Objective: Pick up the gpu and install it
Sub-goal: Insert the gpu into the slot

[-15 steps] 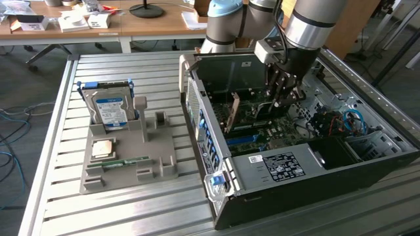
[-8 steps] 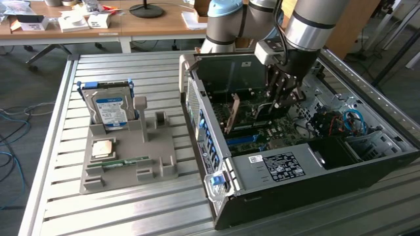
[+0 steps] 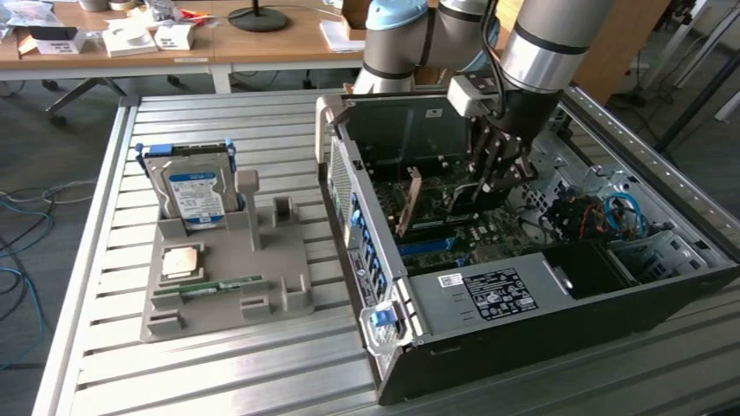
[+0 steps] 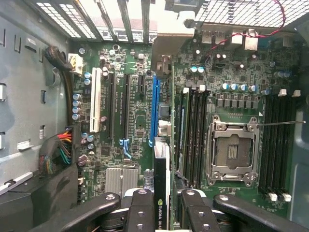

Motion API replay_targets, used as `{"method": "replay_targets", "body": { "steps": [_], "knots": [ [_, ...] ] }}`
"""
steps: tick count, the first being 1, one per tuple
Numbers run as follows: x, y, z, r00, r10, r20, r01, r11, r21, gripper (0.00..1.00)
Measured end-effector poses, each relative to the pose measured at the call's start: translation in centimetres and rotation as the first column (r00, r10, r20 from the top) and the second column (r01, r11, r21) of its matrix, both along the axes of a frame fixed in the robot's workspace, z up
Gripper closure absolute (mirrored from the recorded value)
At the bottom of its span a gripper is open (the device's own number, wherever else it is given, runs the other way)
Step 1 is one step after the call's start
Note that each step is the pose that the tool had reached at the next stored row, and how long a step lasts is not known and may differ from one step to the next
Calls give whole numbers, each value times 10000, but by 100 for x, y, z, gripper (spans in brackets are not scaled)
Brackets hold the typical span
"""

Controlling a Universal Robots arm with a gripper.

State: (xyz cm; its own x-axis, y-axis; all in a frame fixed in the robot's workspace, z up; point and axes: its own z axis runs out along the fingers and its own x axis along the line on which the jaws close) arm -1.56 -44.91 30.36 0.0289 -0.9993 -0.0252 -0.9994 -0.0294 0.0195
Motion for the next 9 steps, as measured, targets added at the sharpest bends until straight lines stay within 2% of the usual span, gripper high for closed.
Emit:
{"method": "replay_targets", "body": {
  "steps": [9],
  "knots": [
    [-51, 0, -13, 10000, 1, 2, -1, 10000, 4, 74]
  ]
}}
